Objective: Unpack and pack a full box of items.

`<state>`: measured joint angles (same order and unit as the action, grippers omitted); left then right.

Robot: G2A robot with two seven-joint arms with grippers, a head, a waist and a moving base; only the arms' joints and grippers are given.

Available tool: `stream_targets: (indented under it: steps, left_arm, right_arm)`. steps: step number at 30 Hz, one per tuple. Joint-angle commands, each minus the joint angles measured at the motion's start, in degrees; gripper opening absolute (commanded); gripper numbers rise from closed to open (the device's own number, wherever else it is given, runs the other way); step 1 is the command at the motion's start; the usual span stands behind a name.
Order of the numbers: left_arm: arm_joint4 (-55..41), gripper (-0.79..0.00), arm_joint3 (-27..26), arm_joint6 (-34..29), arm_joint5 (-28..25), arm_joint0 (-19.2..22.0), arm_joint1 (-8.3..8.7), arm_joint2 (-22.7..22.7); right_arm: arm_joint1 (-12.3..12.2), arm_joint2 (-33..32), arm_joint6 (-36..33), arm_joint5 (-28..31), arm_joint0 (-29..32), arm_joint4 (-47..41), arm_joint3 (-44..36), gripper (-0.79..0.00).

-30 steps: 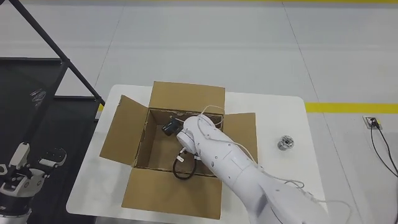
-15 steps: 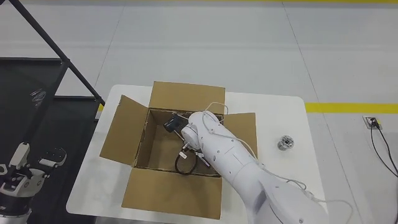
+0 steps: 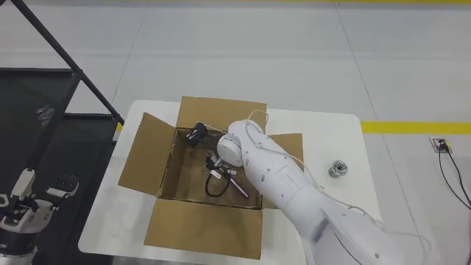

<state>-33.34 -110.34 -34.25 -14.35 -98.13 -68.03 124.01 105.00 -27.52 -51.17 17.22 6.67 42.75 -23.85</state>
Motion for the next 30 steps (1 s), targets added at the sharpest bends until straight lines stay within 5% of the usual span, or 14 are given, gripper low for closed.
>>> stream_targets:
  steps: [1,7,11,16,23,30]
  left_arm:
    - [0.0,0.000,0.0,0.0,0.0,0.0,0.00,0.0]
    - [0.0,0.000,0.0,0.0,0.0,0.0,0.00,0.0]
    - [0.0,0.000,0.0,0.0,0.0,0.0,0.00,0.0]
    - [0.0,0.000,0.0,0.0,0.0,0.0,0.00,0.0]
    - [0.0,0.000,0.0,0.0,0.0,0.0,0.00,0.0]
    - [0.0,0.000,0.0,0.0,0.0,0.0,0.00,0.0]
  right_arm:
    - [-1.6,-1.0,-0.6,-0.2,0.9,0.6,-3.9,-0.135]
    - [-9.6,-8.7,-7.4,-4.7,9.1,5.9,-27.6,-0.114]
    - [-16.7,-20.1,-17.3,-7.7,23.0,14.6,-55.1,-0.065]
    - [-21.3,-34.6,-21.6,-9.3,37.9,22.3,-77.8,0.000]
    - [-23.4,-49.6,-20.1,-18.5,44.9,31.1,-86.5,0.000]
    - [-24.5,-59.1,-22.2,-23.2,44.3,34.9,-80.2,0.000]
